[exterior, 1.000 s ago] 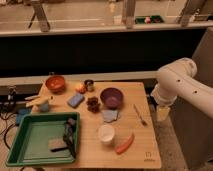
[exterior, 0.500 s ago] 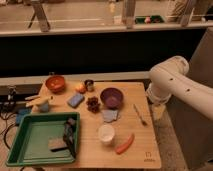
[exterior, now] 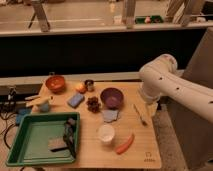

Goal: Place sponge in paper cup

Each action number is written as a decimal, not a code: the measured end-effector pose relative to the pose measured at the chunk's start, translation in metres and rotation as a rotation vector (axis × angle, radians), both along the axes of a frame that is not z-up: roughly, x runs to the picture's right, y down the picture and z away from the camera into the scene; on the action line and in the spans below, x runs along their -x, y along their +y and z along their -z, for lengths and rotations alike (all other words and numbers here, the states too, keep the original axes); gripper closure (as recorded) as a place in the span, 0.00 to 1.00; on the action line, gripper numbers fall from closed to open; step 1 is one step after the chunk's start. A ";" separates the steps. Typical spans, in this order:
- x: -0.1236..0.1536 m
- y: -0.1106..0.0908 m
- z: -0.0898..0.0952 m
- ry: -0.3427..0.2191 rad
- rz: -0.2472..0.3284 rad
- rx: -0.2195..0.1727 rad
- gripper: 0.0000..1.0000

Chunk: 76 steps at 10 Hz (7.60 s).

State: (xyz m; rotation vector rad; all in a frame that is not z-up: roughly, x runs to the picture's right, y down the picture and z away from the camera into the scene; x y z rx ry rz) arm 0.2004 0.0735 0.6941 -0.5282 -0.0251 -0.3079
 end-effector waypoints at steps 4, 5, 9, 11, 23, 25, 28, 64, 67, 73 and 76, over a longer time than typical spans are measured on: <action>0.035 -0.008 -0.002 -0.048 0.087 -0.016 0.20; 0.038 -0.010 -0.002 -0.058 0.113 -0.017 0.20; 0.052 -0.015 -0.002 -0.094 0.175 -0.021 0.20; 0.062 -0.019 -0.003 -0.116 0.219 -0.025 0.20; 0.101 -0.041 -0.009 -0.207 0.419 -0.072 0.20; 0.114 -0.045 -0.013 -0.225 0.454 -0.083 0.20; 0.124 -0.049 -0.018 -0.245 0.498 -0.096 0.20; 0.256 -0.100 -0.115 -0.486 0.779 -0.148 0.20; 0.269 -0.079 -0.158 -0.523 0.723 -0.139 0.20; 0.311 -0.064 -0.219 -0.647 0.735 -0.127 0.20; 0.339 -0.065 -0.236 -0.667 0.792 -0.099 0.20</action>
